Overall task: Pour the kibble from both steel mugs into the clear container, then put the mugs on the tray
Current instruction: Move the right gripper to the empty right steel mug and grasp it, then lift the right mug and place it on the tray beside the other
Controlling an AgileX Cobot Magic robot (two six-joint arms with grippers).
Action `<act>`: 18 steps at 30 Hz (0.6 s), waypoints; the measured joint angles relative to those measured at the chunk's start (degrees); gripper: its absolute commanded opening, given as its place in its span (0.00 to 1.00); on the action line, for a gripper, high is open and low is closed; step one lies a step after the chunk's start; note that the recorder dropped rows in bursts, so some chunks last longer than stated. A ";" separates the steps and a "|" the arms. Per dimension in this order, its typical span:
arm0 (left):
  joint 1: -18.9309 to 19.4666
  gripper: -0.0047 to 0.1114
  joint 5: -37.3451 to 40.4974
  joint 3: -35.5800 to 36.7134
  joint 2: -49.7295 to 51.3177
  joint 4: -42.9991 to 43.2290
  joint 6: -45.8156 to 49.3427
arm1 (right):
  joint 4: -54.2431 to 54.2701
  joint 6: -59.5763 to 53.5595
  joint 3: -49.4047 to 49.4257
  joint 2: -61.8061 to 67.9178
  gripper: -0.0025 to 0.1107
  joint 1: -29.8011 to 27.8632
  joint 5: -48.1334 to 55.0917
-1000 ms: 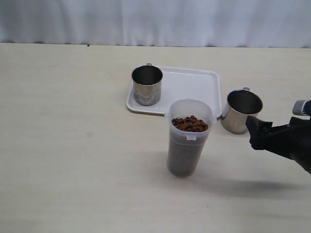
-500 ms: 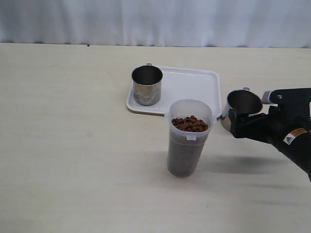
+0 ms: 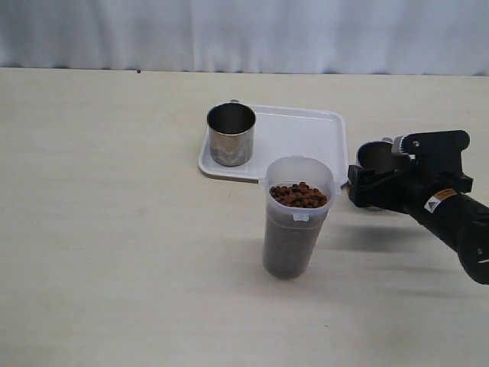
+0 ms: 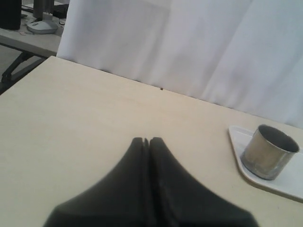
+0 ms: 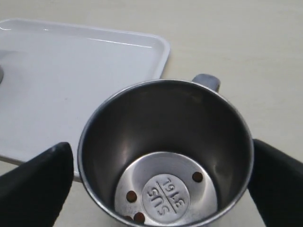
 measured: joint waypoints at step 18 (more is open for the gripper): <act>0.00 0.04 -0.52 0.00 0.00 1.35 8.55 | 7.54 -0.30 -1.22 0.21 0.06 0.00 -0.76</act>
